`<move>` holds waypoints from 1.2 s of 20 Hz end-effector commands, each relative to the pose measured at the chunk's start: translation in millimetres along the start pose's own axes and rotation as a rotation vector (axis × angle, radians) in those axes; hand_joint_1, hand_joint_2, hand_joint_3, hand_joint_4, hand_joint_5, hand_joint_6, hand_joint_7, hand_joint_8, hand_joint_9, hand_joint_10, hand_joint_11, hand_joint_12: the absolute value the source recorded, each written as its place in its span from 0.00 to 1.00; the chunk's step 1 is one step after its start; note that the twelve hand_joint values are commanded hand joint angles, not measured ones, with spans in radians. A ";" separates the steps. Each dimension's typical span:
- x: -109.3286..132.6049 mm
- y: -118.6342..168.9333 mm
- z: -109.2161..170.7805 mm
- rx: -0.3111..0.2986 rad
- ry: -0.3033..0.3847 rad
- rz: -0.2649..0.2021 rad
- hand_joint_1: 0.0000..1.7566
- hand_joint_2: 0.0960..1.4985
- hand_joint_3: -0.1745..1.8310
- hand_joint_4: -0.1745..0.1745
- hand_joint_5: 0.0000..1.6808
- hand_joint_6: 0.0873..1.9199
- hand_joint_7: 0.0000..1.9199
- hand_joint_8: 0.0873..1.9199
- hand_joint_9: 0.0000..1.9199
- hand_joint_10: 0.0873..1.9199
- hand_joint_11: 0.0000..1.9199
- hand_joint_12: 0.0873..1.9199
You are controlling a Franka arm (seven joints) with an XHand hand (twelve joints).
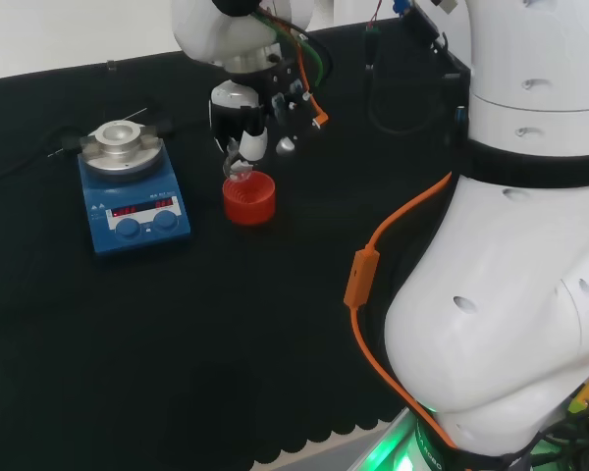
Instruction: Place the round-bottom flask on the heater.
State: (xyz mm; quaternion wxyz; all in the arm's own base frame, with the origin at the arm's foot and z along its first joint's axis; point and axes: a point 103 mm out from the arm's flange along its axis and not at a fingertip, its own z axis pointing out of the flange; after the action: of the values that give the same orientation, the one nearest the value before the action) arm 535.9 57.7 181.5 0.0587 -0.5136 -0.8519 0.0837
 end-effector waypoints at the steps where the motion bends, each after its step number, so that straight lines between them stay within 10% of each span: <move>1: 4.3 0.1 -5.5 -0.007 -0.003 -0.007 0.76 0.23 0.61 0.00 0.73 0.36 0.75 0.38 0.88 0.25 0.73 0.48; 24: 43.3 -0.6 -101.5 -0.052 -0.037 -0.023 0.76 0.23 0.62 0.00 0.74 0.36 0.75 0.38 0.88 0.25 0.74 0.47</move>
State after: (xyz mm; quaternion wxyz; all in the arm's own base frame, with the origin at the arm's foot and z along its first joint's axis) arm 532.0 88.1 257.3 0.0381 -0.5057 -0.8586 0.0755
